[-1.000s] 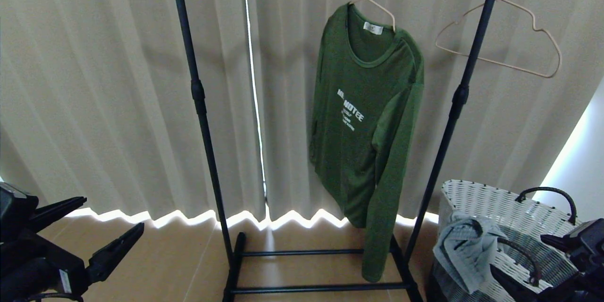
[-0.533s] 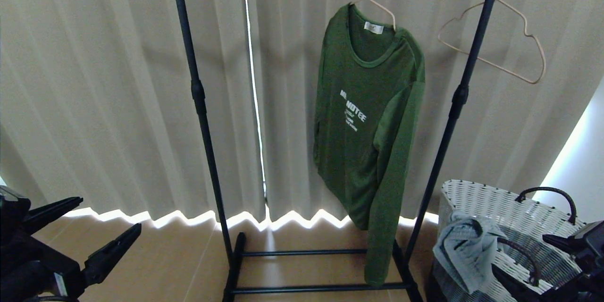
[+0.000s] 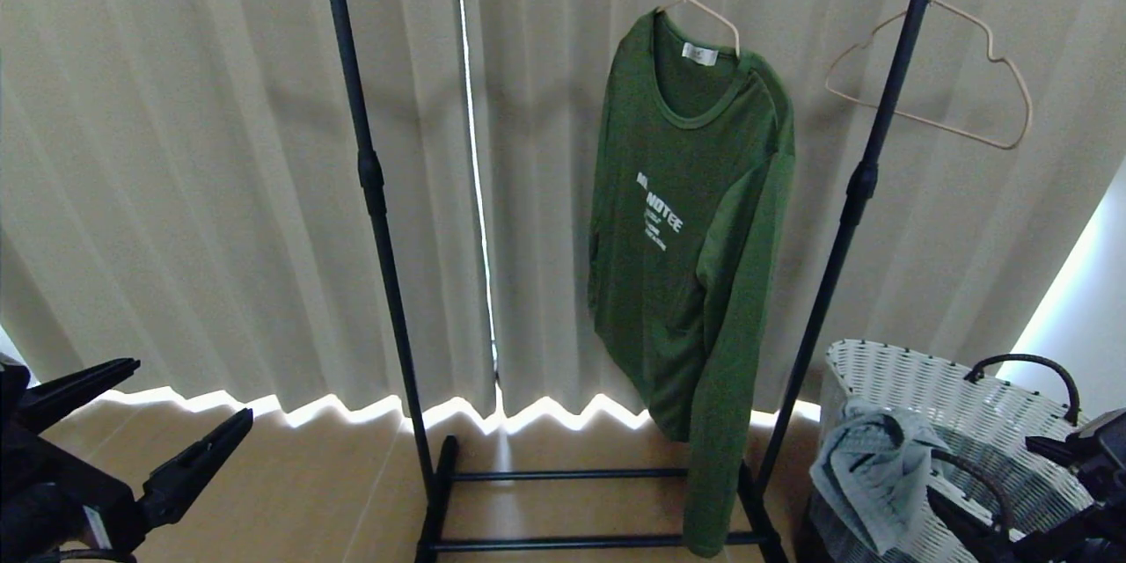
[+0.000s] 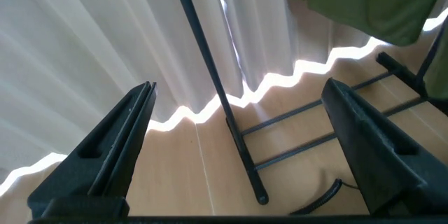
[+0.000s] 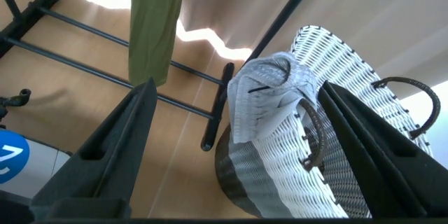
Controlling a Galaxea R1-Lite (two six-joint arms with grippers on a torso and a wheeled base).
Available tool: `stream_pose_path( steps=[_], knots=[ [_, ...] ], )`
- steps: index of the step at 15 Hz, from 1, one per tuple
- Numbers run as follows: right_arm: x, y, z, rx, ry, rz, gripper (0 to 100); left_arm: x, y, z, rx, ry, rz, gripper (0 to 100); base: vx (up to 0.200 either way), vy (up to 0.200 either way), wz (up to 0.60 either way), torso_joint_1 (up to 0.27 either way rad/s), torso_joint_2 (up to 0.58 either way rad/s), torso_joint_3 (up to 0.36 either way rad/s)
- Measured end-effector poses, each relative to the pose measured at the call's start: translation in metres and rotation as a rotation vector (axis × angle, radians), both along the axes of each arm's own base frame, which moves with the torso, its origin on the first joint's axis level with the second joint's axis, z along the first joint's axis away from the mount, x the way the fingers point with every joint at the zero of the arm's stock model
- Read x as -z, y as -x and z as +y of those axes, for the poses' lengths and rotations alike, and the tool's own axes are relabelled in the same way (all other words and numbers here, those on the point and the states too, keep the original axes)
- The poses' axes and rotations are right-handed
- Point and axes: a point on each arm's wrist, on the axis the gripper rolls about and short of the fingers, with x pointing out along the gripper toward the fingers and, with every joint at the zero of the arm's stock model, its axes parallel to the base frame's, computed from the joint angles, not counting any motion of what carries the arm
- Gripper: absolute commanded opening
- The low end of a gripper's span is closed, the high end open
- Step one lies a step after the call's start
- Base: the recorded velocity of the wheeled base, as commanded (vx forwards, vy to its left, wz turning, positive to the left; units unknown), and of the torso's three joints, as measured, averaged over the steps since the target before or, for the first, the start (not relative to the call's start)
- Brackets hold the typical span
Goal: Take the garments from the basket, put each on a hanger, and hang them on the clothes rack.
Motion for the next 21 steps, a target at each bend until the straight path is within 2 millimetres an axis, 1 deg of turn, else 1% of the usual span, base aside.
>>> stream_pose_path(
  steps=[5, 11, 16, 18, 21],
  knots=[
    [0.001, -0.001, 0.0, 0.004, 0.003, 0.01, 100, 0.002, 0.001, 0.0, 0.003, -0.001, 0.007, 100, 0.2, -0.2, 0.0, 0.004, 0.0, 0.0],
    [0.003, -0.001, 0.0, 0.002, 0.001, 0.015, 100, 0.002, 0.002, 0.0, 0.006, -0.006, 0.005, 100, 0.0, 0.0, 0.0, 0.0, 0.0, 0.0],
    [0.01, 0.004, -0.001, -0.004, 0.031, 0.048, 100, 0.001, 0.003, 0.0, 0.007, -0.006, -0.005, 100, 0.0, 0.0, 0.0, 0.0, 0.0, 0.0],
    [0.015, 0.005, -0.002, -0.014, 0.061, 0.098, 100, 0.001, 0.004, 0.0, 0.008, -0.005, -0.005, 100, 0.0, 0.0, 0.0, 0.0, 0.0, 0.0],
    [0.017, -0.008, 0.001, -0.024, 0.099, 0.208, 100, 0.003, 0.005, -0.002, 0.026, -0.005, 0.002, 100, 0.0, 0.0, 0.0, 0.0, 0.0, 0.0]
  ],
)
